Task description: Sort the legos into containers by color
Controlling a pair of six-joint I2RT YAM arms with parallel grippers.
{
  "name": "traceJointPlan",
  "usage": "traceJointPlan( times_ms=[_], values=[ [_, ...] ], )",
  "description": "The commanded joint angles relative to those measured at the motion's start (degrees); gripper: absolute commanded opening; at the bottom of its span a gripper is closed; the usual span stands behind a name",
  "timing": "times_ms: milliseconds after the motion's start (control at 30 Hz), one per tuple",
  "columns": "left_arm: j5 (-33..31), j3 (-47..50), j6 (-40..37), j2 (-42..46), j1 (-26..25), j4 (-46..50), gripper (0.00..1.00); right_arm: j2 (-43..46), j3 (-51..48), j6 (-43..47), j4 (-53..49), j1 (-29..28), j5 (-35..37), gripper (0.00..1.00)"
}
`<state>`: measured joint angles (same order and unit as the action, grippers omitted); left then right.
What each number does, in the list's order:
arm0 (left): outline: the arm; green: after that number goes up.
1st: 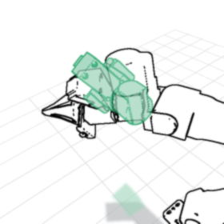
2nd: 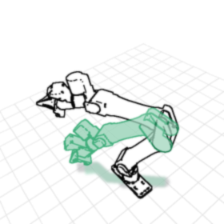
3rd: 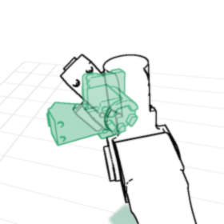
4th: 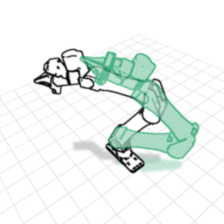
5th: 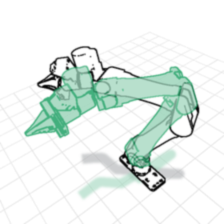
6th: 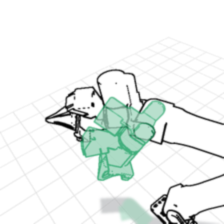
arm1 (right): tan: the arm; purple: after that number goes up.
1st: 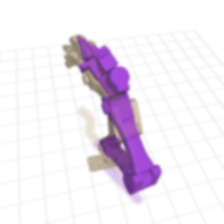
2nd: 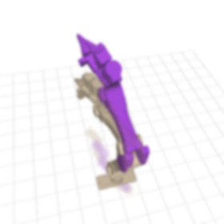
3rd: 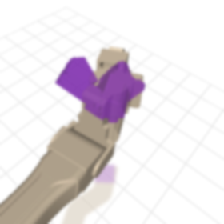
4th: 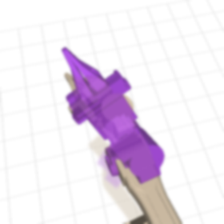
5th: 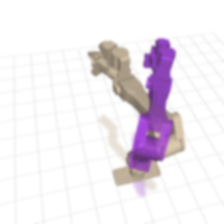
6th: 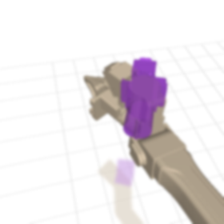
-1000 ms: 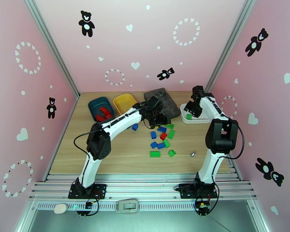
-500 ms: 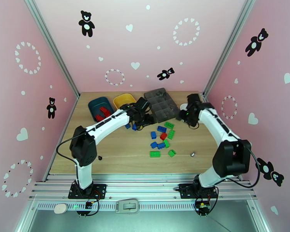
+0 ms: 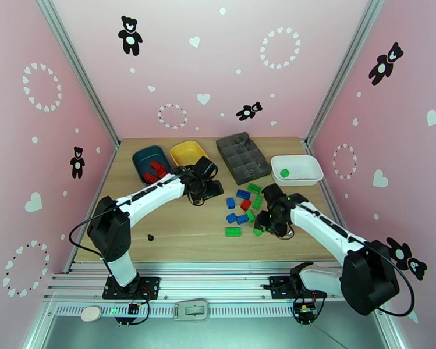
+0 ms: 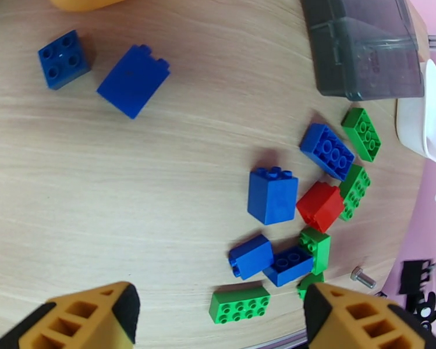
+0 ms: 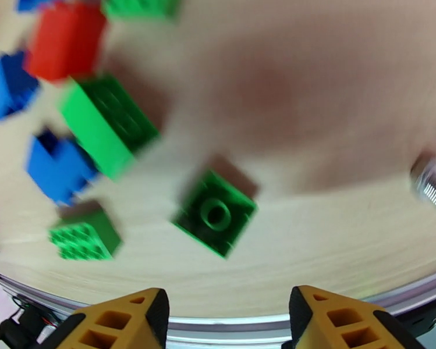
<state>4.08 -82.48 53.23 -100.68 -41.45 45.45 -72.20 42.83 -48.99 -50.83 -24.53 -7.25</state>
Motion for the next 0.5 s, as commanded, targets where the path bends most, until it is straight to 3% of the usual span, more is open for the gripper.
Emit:
traceJointPlan(
  times_ms=[0, 467],
  values=[
    [-1.1, 0.7, 0.5, 1.9, -0.7, -1.0, 0.80, -0.3, -1.7, -3.0, 2.6, -1.8, 0.7, 0.59],
    [-1.3, 2.0, -0.4, 3.5, -1.0, -0.4, 0.79, -13.7, 2.6, -1.9, 8.1, -3.9, 1.3, 0.57]
  ],
)
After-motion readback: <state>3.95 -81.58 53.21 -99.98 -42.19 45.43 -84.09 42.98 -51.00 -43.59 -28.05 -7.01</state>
